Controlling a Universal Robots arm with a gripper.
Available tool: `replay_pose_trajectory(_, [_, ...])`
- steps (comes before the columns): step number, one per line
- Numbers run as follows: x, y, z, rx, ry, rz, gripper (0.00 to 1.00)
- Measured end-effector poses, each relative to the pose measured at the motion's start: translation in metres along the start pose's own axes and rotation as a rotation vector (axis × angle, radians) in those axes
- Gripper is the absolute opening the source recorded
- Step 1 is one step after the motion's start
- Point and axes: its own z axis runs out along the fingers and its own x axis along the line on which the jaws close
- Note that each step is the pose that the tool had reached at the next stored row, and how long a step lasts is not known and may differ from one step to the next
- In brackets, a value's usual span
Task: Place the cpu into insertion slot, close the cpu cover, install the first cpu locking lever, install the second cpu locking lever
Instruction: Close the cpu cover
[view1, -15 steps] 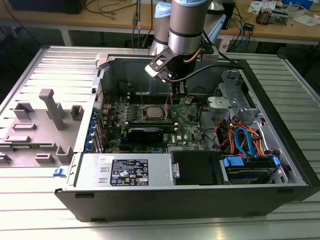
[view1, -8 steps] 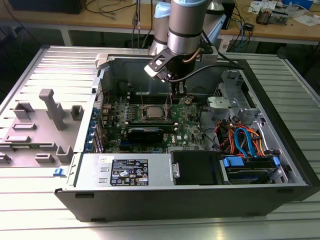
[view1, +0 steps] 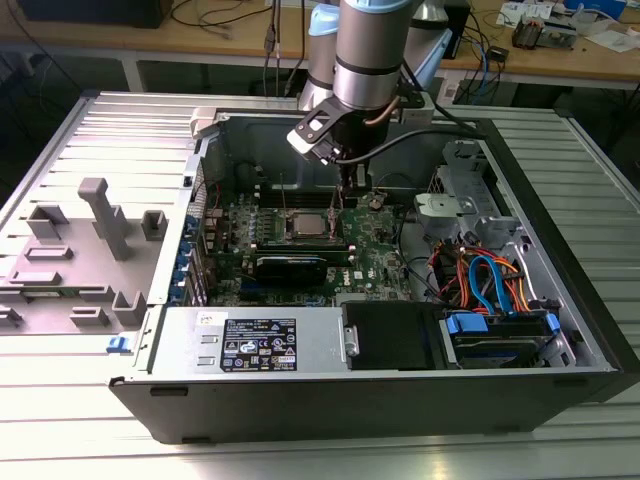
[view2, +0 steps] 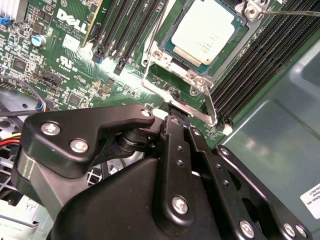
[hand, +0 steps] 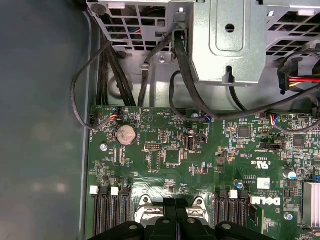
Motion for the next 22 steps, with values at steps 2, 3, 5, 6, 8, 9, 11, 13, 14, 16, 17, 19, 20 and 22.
replay_pose_trajectory(2, [0.0000, -0.0007, 0.0000, 0.0000, 0.0000, 0.000, 0.11])
replay_pose_trajectory(3, [0.0000, -0.0010, 0.0000, 0.0000, 0.0000, 0.000, 0.11])
replay_pose_trajectory(5, [0.0001, -0.0017, 0.0000, 0.0000, 0.0000, 0.000, 0.11])
replay_pose_trajectory(6, [0.0001, -0.0020, 0.0001, 0.0000, 0.0000, 0.000, 0.11])
replay_pose_trajectory(8, [0.0002, -0.0039, 0.0002, 0.0000, 0.0000, 0.000, 0.11])
replay_pose_trajectory(9, [0.0002, -0.0049, 0.0002, 0.0000, 0.0000, 0.000, 0.11])
replay_pose_trajectory(11, [0.0003, -0.0067, 0.0003, 0.0000, 0.0000, 0.000, 0.11])
replay_pose_trajectory(13, [0.0003, -0.0080, 0.0004, 0.0000, 0.0000, 0.000, 0.11])
replay_pose_trajectory(14, [0.0004, -0.0087, 0.0004, 0.0000, 0.0000, 0.000, 0.11])
replay_pose_trajectory(16, [0.0004, -0.0098, 0.0005, 0.0000, 0.0001, 0.000, 0.11])
replay_pose_trajectory(17, [0.0004, -0.0107, 0.0005, 0.0000, 0.0001, 0.000, 0.11])
replay_pose_trajectory(19, [0.0005, -0.0119, 0.0005, 0.0000, 0.0000, 0.000, 0.11])
replay_pose_trajectory(20, [0.0005, -0.0131, 0.0006, -0.0001, 0.0000, 0.000, 0.11])
replay_pose_trajectory(22, [0.0006, -0.0149, 0.0008, -0.0001, 0.0001, 0.000, 0.11])
